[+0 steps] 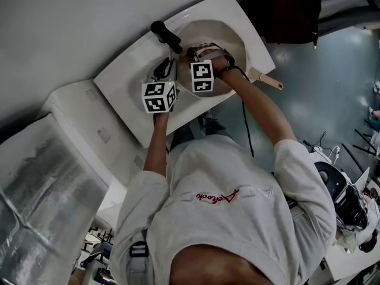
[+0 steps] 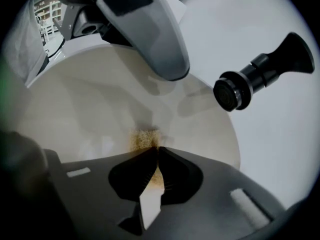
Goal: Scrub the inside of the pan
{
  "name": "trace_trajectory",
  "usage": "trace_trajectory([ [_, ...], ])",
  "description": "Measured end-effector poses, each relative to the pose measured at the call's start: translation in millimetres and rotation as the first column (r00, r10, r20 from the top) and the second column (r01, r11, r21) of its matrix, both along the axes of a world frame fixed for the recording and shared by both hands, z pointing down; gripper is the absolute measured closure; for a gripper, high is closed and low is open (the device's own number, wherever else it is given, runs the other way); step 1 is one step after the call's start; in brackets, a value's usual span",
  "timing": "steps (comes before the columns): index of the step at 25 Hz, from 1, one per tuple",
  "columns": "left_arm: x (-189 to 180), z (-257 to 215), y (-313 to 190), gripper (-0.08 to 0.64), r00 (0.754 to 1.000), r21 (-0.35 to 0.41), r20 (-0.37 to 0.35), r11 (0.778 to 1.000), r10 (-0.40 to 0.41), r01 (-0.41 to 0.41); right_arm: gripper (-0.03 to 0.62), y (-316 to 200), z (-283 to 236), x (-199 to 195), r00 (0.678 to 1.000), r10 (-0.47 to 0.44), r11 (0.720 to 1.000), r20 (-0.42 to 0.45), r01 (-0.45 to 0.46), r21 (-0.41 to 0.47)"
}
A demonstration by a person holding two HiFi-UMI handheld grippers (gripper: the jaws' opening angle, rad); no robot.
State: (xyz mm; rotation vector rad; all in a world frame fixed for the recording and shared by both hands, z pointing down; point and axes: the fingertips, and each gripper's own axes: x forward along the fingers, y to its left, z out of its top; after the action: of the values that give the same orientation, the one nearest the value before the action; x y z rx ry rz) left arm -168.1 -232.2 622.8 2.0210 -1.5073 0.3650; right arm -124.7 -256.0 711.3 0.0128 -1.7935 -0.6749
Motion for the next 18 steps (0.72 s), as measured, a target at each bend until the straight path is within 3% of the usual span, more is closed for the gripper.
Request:
trace_trajectory([
  [18, 0, 1, 0, 0.488, 1.000, -0.004, -0.006, 1.000, 0.006, -0.006, 0.568, -48, 6, 45, 0.991, 0.127, 0.992, -0.034, -0.126, 0.030],
])
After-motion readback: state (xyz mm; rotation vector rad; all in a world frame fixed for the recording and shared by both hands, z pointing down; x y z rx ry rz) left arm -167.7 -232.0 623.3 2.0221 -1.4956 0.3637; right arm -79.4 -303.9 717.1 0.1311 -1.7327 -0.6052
